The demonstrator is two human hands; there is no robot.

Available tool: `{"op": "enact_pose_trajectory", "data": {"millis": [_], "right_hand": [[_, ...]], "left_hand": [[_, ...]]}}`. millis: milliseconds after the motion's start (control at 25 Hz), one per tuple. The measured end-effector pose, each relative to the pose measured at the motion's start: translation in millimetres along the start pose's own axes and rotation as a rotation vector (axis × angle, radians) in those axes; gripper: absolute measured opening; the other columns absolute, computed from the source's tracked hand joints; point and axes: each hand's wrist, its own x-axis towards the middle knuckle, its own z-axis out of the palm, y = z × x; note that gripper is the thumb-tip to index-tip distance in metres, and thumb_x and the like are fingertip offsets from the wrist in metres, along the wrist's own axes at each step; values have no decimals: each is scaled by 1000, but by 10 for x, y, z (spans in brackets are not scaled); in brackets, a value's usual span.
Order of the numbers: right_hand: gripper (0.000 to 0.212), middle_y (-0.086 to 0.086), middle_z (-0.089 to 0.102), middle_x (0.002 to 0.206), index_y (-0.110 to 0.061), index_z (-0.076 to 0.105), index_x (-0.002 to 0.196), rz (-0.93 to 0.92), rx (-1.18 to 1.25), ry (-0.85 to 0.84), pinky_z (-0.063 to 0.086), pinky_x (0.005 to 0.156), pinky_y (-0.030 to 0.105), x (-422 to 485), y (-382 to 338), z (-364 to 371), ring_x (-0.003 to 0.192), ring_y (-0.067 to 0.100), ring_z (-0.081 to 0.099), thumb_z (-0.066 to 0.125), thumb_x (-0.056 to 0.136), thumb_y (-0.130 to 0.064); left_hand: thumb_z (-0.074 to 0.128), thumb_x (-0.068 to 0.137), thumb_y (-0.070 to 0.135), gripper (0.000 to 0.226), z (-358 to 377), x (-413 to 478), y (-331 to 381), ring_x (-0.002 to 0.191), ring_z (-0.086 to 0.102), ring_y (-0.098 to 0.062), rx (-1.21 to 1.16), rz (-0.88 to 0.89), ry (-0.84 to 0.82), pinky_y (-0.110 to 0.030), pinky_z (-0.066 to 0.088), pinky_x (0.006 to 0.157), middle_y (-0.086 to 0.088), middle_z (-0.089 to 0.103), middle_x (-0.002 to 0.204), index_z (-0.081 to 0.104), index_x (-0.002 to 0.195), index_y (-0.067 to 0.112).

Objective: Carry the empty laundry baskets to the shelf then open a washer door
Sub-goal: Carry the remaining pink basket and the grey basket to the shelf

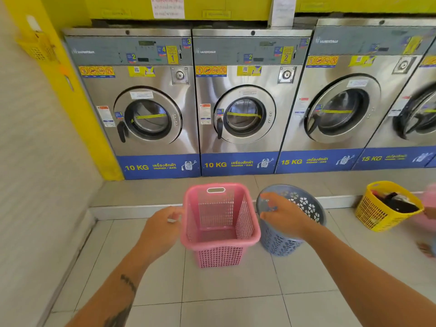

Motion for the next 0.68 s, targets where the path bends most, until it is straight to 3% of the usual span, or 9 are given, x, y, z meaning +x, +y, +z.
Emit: {"op": "enact_pose_trajectory", "data": {"millis": [120, 280, 360, 520, 600, 680], "right_hand": [[51, 3, 59, 115, -26, 51, 131, 59, 43, 3, 50, 91, 40, 746, 110, -39, 106, 22, 58, 62, 82, -15], [53, 1, 56, 128, -24, 51, 133, 146, 51, 5, 48, 98, 48, 1661, 328, 111, 115, 25, 56, 64, 82, -18], [51, 0, 56, 130, -21, 51, 133, 208, 41, 10, 47, 98, 44, 2177, 525, 289, 116, 24, 56, 65, 84, -18], [51, -2, 53, 131, -23, 50, 135, 374, 86, -35, 51, 84, 32, 3083, 922, 680, 117, 21, 55, 62, 86, -17], [56, 1, 57, 132, -28, 52, 133, 433, 87, -27, 52, 91, 44, 3430, 1145, 879, 116, 23, 58, 60, 78, -23], [60, 3, 59, 131, -31, 52, 132, 483, 66, -27, 52, 91, 44, 3680, 1322, 1121, 111, 22, 60, 57, 72, -25]], "left_hand": [[58, 90, 16, 22, 168, 657, -9, 102, 60, -17, 22, -50, -7, -31, 45, 86, 7, 60, 114, 65, 102, 32], [58, 91, 15, 33, 375, 1578, -229, 108, 57, -16, 61, -58, -36, -29, 43, 88, 2, 57, 126, 61, 122, 25], [58, 90, 16, 41, 529, 2231, -466, 118, 55, -20, 105, -63, -83, -34, 45, 96, -2, 55, 135, 57, 130, 26], [58, 90, 16, 50, 922, 3236, -936, 133, 44, -24, 177, -80, -177, -40, 40, 107, -4, 45, 145, 50, 139, 24], [59, 88, 16, 50, 1116, 3657, -1240, 129, 49, -20, 228, -86, -222, -32, 43, 101, -2, 48, 142, 52, 137, 25], [58, 83, 27, 46, 1331, 4032, -1648, 109, 63, -13, 270, -117, -287, -27, 55, 86, 1, 58, 130, 55, 128, 35]]}}
